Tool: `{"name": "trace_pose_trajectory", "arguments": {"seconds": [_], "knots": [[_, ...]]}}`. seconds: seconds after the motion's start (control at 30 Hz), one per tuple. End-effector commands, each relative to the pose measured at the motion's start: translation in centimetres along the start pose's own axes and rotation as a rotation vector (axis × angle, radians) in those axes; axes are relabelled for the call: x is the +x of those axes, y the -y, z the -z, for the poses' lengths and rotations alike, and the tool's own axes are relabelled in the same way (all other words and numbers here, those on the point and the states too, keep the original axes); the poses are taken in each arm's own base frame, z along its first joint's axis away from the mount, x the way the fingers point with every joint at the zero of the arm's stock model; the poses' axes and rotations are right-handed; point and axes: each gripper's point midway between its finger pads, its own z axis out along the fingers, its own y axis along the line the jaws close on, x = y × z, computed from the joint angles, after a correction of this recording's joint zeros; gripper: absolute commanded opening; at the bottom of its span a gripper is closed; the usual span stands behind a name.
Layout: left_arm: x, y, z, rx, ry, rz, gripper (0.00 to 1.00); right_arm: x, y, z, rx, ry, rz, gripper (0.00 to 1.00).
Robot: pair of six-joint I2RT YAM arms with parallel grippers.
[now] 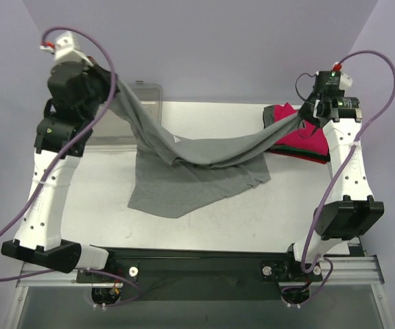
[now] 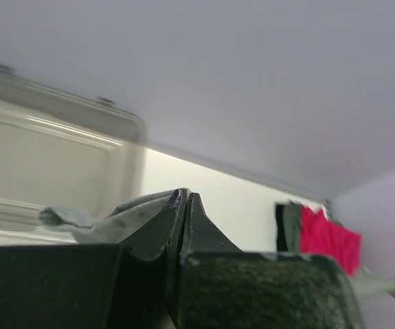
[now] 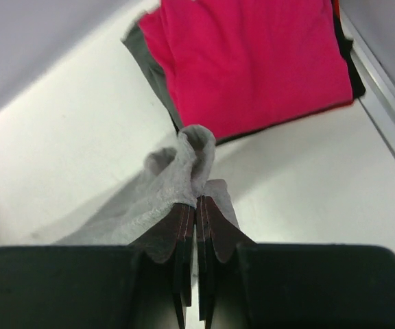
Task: Fold and stack the t-shirts
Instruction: Flatten out the tshirt
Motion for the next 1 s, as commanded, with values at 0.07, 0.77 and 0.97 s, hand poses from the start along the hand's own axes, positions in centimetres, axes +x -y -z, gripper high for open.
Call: {"name": "trace_pose_trajectory", "arguments": {"seconds": [0.07, 0.77, 0.97], "knots": [[8.0, 6.3, 1.6, 0.078, -0.161, -0.098, 0.0, 2.6, 5.6, 1.3, 0.182, -0.014, -0.003, 0.0], [42.6, 16.0, 8.9, 0.546, -1.232, -0.022, 0.75, 16.2, 4.6, 3.0, 0.056, -0.303, 0.164, 0.68], [40.6, 3.6, 7.1, 0.165, -1.124, 0.005, 0.71, 21.3, 0.9, 0.2, -0.11, -0.445, 0.184, 0.61]]}}
